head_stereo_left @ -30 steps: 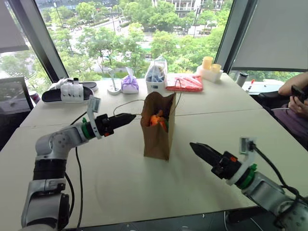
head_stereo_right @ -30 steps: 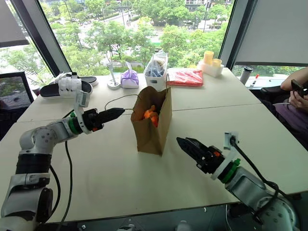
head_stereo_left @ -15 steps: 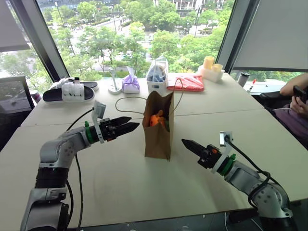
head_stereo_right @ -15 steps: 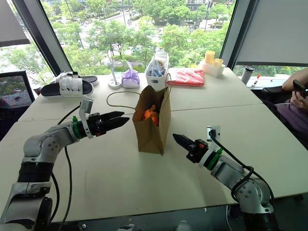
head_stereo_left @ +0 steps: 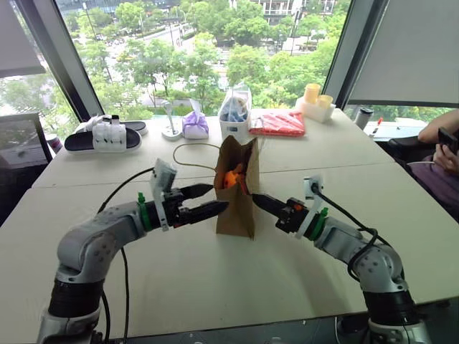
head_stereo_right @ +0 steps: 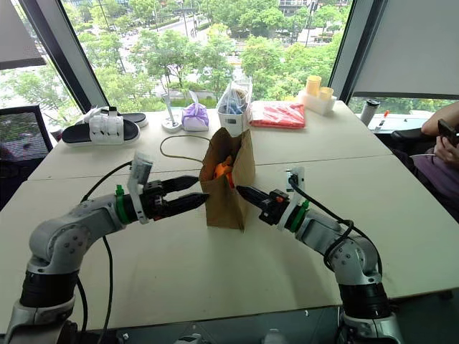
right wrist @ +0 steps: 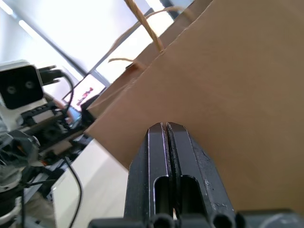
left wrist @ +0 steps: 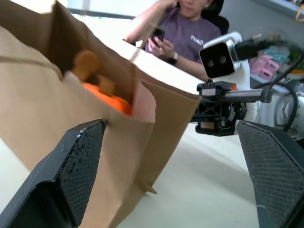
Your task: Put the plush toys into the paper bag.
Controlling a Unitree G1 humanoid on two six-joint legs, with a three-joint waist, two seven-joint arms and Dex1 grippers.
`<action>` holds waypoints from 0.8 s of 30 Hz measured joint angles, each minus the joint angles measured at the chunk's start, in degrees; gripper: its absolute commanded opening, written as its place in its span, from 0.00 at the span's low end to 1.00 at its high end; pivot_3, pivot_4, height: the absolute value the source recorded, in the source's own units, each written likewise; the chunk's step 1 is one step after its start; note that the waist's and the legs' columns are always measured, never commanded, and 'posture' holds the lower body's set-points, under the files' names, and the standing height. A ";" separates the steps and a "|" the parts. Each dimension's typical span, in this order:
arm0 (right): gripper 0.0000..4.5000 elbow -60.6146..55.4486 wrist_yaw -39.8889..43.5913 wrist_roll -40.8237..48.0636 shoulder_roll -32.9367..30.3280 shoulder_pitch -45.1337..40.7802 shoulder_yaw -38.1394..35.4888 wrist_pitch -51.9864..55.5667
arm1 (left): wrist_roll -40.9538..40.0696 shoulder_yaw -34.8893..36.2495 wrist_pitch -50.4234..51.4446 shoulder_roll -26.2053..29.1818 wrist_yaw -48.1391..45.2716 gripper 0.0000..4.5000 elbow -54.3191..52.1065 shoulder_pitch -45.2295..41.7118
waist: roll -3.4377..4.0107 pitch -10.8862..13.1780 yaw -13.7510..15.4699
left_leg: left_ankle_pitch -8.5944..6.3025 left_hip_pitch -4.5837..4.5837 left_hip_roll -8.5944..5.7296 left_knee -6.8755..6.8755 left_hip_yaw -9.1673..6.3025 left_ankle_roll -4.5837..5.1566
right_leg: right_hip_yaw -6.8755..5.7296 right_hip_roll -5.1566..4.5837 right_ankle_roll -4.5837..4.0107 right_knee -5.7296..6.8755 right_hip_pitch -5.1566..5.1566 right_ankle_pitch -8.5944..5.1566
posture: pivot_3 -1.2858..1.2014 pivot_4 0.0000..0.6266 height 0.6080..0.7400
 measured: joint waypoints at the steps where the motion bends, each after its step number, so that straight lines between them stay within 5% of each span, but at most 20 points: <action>1: 0.01 0.00 0.28 -0.01 0.28 -0.28 0.35 0.25 | 0.67 -1.33 -0.22 -0.70 0.89 1.00 -0.11 0.07 | 0.00 0.00 -0.02 | 0.00 0.00 0.00 0.00 0.00 0.00 | 0.00 0.01 0.00 0.01 0.00 0.00 | 0.52 0.24 1.00; 24: 0.01 4.97 -0.37 -7.04 5.08 -2.39 -2.10 0.66 | 23.72 -14.42 -16.47 -6.36 7.06 1.00 8.69 -5.18 | 0.00 0.00 0.05 | 0.00 -0.02 -0.05 0.02 0.00 -0.01 | -0.01 0.01 0.00 0.00 -0.01 0.00 | 0.52 0.24 1.00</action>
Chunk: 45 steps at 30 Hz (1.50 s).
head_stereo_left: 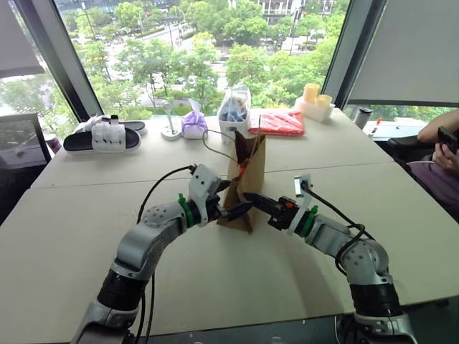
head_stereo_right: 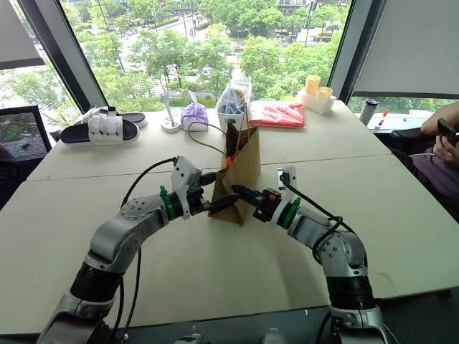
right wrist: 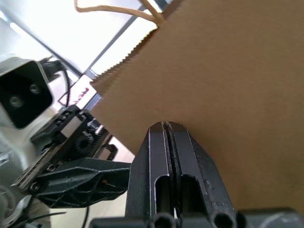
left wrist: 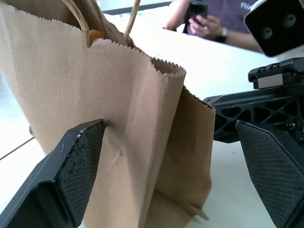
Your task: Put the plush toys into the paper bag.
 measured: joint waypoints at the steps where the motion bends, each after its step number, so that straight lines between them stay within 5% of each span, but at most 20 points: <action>1: 0.00 0.39 -0.15 -0.45 0.42 -0.10 -0.26 -0.29 | 1.05 -0.34 -0.58 -0.11 0.07 0.94 0.40 -0.39 | 0.00 0.00 -0.01 | 0.00 0.00 0.00 0.01 0.00 0.00 | 0.00 0.00 0.00 0.00 0.00 0.00 | 0.52 0.24 1.00; 3: 0.00 0.67 -0.26 -0.82 0.90 -0.35 -0.58 -0.79 | 2.15 -0.53 -0.99 -0.74 0.24 0.82 0.62 -0.75 | 0.00 0.00 -0.06 | 0.00 0.00 0.00 0.00 0.00 0.00 | 0.00 0.00 0.00 0.00 0.00 0.00 | 0.52 0.24 1.00; 11: 0.00 1.07 -0.42 -2.33 1.13 -0.68 -2.98 -1.43 | 5.29 -2.27 -2.33 -4.06 2.22 0.01 2.32 -1.52 | 0.01 0.00 -0.23 | 0.00 0.02 0.02 0.00 0.00 0.00 | -0.01 0.02 0.00 0.02 0.00 0.00 | 0.52 0.24 1.00; 26: 0.00 -3.47 1.79 0.56 -1.25 0.96 -4.45 -0.70 | 6.06 -0.65 -2.57 -4.70 1.32 0.01 5.25 -1.60 | 0.04 -0.02 0.00 | 0.00 0.01 -0.01 0.04 -0.01 0.00 | -0.01 0.00 0.01 0.02 0.04 0.00 | 0.52 0.24 1.00; 35: 0.00 -10.17 4.66 7.59 -13.18 16.99 -15.30 4.32 | -9.35 6.47 -2.56 1.48 -20.72 0.01 7.04 -12.41 | 0.05 -0.02 -0.14 | -0.01 -0.08 0.00 0.04 -0.02 0.02 | -0.06 0.01 0.01 -0.05 0.01 0.00 | 0.52 0.24 1.00; 40: 0.00 -13.46 4.87 9.67 -14.50 22.46 -16.90 5.25 | -9.08 5.16 -5.66 3.49 -31.39 0.01 18.31 -16.54 | 0.04 -0.01 -0.19 | -0.01 -0.01 0.02 0.05 0.01 0.04 | -0.05 0.03 0.01 0.00 0.05 0.00 | 0.52 0.24 1.00; 45: 0.00 -21.45 1.03 13.50 -13.76 29.93 -18.97 5.14 | 2.61 1.58 -27.22 2.93 -37.49 0.01 47.06 -23.77 | 0.01 -0.01 1.02 | -0.03 -0.02 -0.01 0.13 0.00 0.06 | -0.08 0.00 0.02 -0.20 0.22 0.00 | 0.52 0.24 1.00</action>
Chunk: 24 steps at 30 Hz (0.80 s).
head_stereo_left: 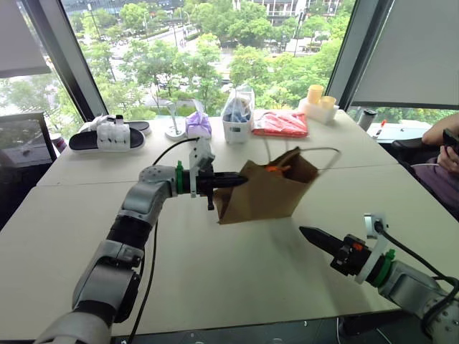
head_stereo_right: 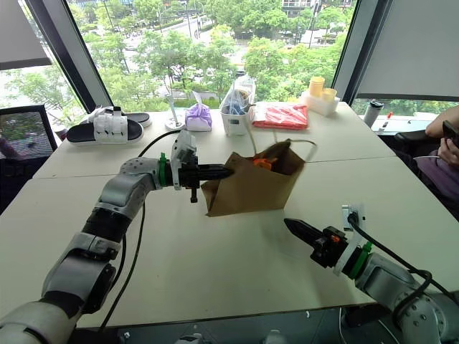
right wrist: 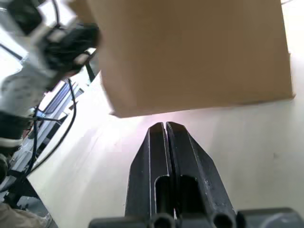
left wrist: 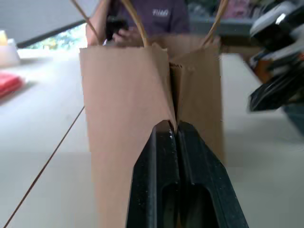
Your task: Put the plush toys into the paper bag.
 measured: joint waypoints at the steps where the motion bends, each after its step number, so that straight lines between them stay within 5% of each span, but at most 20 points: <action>1: 0.00 -0.59 -0.80 0.46 0.20 0.50 -0.42 -0.21 | 1.08 0.10 -2.61 -0.48 -0.19 0.01 3.73 -0.75 | -0.01 0.00 0.04 | -0.01 0.00 0.00 0.02 0.00 0.02 | 0.00 -0.01 0.01 0.00 0.00 0.00 | 0.52 0.24 1.00; 3: 0.00 -1.58 -2.21 1.08 0.82 1.04 -0.47 -0.95 | 2.58 0.50 -6.71 -1.11 -0.08 0.01 9.23 -2.46 | -0.04 0.02 0.36 | -0.02 -0.04 0.00 0.04 -0.05 0.03 | -0.02 -0.01 0.06 0.01 0.00 0.04 | 0.52 0.24 1.00; 6: 0.00 -2.34 -3.44 1.77 1.77 1.63 -0.12 -1.68 | 4.27 1.49 -10.91 -1.02 0.24 0.21 13.93 -4.59 | -0.04 0.02 0.30 | -0.02 -0.04 -0.01 0.05 -0.05 0.03 | -0.02 -0.01 0.09 0.01 0.00 0.05 | 0.52 0.24 1.00; 13: 0.00 -1.12 -4.08 1.77 1.83 -0.77 2.78 -2.31 | 5.59 3.06 -15.10 -1.09 0.19 0.98 16.28 -4.96 | -0.03 0.02 -0.13 | -0.02 -0.04 0.00 0.03 -0.05 0.04 | -0.02 0.01 0.09 0.08 -0.06 0.05 | 0.52 0.24 1.00; 21: 0.00 0.57 -2.96 1.42 -0.82 -2.39 5.10 -2.22 | 7.34 5.17 -18.28 1.71 5.28 0.99 13.71 -3.76 | -0.03 0.02 -0.30 | -0.03 -0.04 0.01 0.03 -0.05 0.04 | -0.02 0.01 0.09 0.10 -0.07 0.05 | 0.52 0.24 1.00; 24: 0.00 -0.76 -1.78 1.44 -4.46 -1.14 5.19 -1.61 | 5.55 7.16 -12.10 5.78 4.81 0.99 4.35 1.50 | 0.01 0.00 -1.07 | -0.03 -0.03 0.03 -0.04 -0.07 0.06 | -0.01 0.00 0.10 0.13 -0.11 0.05 | 0.52 0.24 1.00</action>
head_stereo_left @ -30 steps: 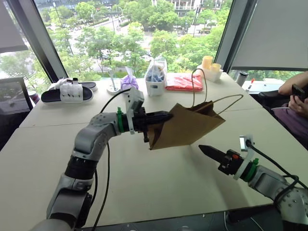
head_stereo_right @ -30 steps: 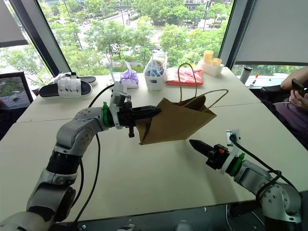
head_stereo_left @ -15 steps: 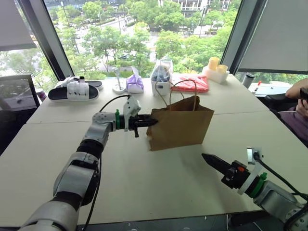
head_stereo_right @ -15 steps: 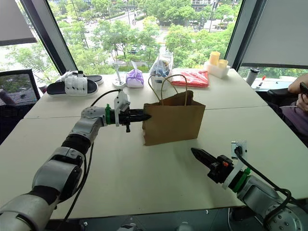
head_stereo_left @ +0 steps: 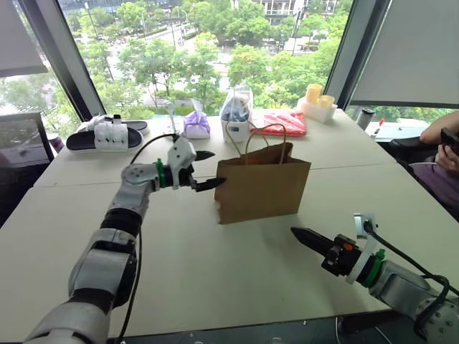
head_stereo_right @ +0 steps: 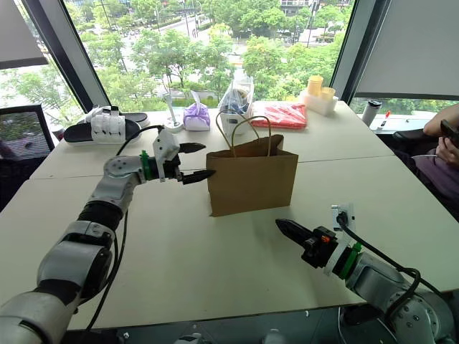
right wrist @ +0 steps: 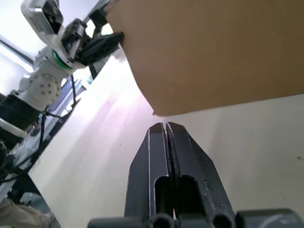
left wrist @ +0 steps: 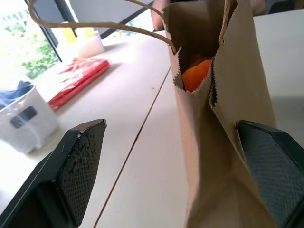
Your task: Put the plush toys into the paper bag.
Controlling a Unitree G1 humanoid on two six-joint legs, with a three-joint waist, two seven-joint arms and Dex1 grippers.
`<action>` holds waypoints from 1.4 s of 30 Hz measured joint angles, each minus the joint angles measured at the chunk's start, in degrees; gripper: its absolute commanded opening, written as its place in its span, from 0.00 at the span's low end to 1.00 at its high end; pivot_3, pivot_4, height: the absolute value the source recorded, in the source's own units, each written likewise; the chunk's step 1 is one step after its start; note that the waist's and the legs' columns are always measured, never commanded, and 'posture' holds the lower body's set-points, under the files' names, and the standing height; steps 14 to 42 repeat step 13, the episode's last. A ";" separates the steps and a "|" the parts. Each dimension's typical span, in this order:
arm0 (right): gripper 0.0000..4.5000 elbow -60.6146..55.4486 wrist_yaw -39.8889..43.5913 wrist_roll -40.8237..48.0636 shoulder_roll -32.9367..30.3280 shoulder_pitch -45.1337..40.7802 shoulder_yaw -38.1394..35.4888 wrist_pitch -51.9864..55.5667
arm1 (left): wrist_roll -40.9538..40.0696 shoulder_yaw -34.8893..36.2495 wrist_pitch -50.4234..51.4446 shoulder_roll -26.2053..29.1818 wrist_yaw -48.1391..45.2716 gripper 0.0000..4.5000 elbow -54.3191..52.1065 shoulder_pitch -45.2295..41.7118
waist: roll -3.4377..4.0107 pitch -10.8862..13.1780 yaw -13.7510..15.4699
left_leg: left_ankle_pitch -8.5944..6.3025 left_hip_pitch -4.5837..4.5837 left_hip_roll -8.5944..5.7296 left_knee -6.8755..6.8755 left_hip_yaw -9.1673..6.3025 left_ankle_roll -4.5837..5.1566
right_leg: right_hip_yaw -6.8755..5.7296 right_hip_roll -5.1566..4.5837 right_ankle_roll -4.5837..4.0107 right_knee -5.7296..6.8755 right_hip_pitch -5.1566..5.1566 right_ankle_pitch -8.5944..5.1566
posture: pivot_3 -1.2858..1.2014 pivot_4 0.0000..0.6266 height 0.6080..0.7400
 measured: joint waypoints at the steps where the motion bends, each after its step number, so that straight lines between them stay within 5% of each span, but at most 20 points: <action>1: 0.00 -0.84 0.30 0.01 -1.33 0.54 -0.23 0.25 | -1.35 0.62 3.81 1.33 0.01 0.99 -4.47 2.82 | 0.00 0.00 -0.20 | 0.00 0.00 0.02 -0.01 0.01 0.01 | 0.00 0.00 0.00 0.00 -0.02 0.00 | 0.52 0.24 1.00; 7: 0.00 -5.93 1.01 -0.16 -10.49 3.89 -6.42 0.62 | -16.20 9.19 36.05 8.20 9.09 0.99 -42.29 28.50 | -0.02 0.01 -0.30 | -0.04 0.02 0.22 -0.07 -0.07 0.06 | 0.11 -0.02 -0.01 0.04 -0.12 0.00 | 0.52 0.24 1.00; 13: 0.00 -6.27 3.94 -3.91 -12.31 7.54 -8.82 -0.72 | -27.21 17.00 52.08 7.16 21.94 0.99 -67.24 50.63 | -0.04 0.00 1.19 | -0.04 0.10 0.19 0.07 0.10 0.05 | 0.10 -0.06 -0.03 -0.11 0.17 -0.02 | 0.52 0.24 1.00; 42: 0.00 -6.27 3.94 -3.91 -12.31 7.54 -8.82 -0.72 | -27.21 17.00 52.08 7.16 21.94 0.99 -67.24 50.63 | -0.04 0.00 1.19 | -0.04 0.10 0.19 0.07 0.10 0.05 | 0.10 -0.06 -0.03 -0.11 0.17 -0.02 | 0.52 0.24 1.00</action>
